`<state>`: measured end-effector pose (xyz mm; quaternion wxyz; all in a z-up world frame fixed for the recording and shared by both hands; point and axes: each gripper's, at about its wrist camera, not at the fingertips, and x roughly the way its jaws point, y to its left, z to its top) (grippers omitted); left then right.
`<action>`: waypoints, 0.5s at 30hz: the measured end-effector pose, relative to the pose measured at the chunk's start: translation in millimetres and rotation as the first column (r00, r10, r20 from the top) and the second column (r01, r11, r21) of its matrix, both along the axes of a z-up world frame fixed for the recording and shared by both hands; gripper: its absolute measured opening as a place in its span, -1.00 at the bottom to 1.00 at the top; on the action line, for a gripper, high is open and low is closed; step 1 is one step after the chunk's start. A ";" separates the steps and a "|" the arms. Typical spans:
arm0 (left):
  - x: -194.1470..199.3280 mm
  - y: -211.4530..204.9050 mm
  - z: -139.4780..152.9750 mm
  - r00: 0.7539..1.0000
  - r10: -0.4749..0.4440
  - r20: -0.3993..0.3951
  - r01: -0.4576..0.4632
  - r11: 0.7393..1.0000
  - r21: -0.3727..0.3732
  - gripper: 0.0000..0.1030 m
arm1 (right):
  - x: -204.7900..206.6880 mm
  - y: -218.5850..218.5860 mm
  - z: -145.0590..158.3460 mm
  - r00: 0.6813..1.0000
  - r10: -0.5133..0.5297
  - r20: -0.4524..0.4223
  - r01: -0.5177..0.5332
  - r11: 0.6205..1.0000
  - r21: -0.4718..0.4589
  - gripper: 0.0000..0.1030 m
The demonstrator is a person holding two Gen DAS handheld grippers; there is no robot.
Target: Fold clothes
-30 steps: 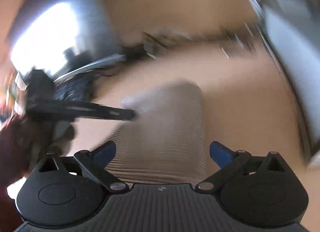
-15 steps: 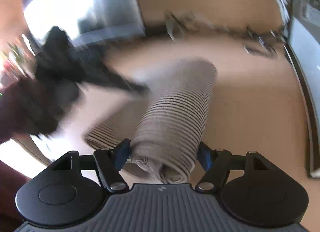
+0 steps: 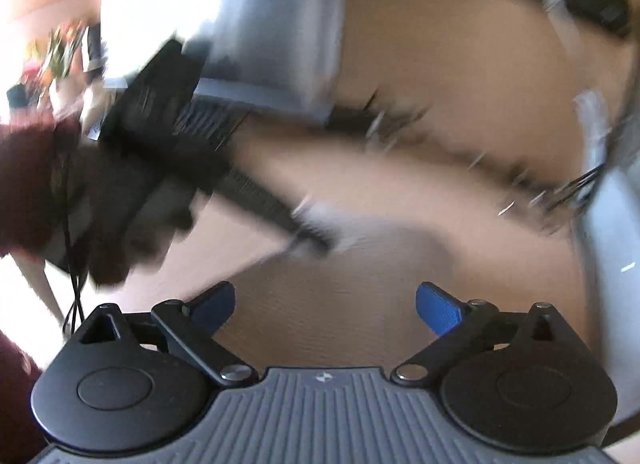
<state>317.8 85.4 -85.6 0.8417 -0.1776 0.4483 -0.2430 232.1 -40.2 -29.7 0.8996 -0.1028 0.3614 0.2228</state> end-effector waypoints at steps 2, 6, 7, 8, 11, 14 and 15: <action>1.9 -1.1 0.0 1.000 0.010 -0.001 -0.010 1.000 0.000 -0.30 | -4.4 16.3 -21.4 0.999 -0.013 0.039 0.016 0.997 -0.081 1.00; 4.0 -3.7 2.4 1.000 0.027 0.003 -0.027 1.000 0.007 -0.29 | -3.8 20.0 -25.4 0.997 -0.069 0.034 0.071 0.996 -0.055 1.00; 2.7 -4.8 5.3 1.000 0.028 0.010 -0.028 1.000 0.014 -0.22 | -1.2 18.1 -24.7 0.996 -0.082 0.019 0.083 0.996 -0.033 1.00; -0.2 -6.1 9.7 0.999 0.026 0.025 -0.026 1.000 0.017 -0.12 | -0.6 17.3 -25.0 0.996 -0.089 0.014 0.089 0.996 -0.025 1.00; -5.8 -7.2 16.5 0.997 0.047 0.055 -0.049 0.998 0.039 0.17 | -4.2 21.0 -25.6 0.994 -0.103 0.020 0.104 0.994 -0.045 1.00; -8.7 -6.2 18.2 0.994 0.087 0.071 -0.092 0.993 0.071 0.49 | -9.4 19.9 -25.5 0.992 -0.119 0.034 0.120 0.992 -0.045 1.00; -9.6 -5.9 18.8 0.992 0.101 0.077 -0.107 0.991 0.081 0.49 | -10.0 18.5 -26.1 0.992 -0.121 0.036 0.122 0.992 -0.036 1.00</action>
